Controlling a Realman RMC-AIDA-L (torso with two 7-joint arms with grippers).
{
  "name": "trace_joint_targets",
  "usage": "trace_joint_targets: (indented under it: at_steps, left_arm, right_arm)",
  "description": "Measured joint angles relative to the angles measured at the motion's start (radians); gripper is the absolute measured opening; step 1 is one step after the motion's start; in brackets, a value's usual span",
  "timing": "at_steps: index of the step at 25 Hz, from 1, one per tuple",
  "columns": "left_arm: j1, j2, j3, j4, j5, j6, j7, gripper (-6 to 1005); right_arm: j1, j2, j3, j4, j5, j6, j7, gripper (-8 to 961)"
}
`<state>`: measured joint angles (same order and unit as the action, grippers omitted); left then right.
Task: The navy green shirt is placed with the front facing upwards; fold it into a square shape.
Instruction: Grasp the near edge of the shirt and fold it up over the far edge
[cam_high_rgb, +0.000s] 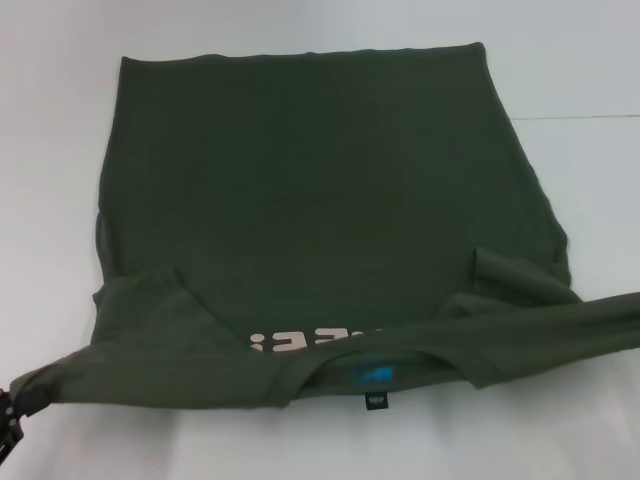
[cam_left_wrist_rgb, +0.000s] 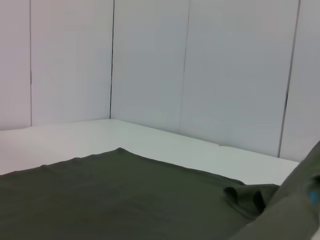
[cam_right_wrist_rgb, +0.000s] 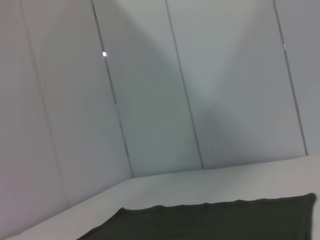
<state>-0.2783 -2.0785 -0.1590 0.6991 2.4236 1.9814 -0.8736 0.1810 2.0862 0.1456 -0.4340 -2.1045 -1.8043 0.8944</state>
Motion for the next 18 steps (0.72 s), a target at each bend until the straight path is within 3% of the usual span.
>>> trace_joint_targets:
  at_steps: [12,18]
  left_arm:
    - [0.000,-0.002,-0.034,-0.006,-0.024,-0.017,0.027,29]
    - [0.020,-0.009,-0.033,-0.020,-0.063,0.005,0.129,29]
  right_arm:
    - [0.028,0.001,0.001,0.019,-0.008,-0.002,-0.022,30]
    - [-0.038,0.005,0.011,0.034,-0.005,-0.088,-0.119,30]
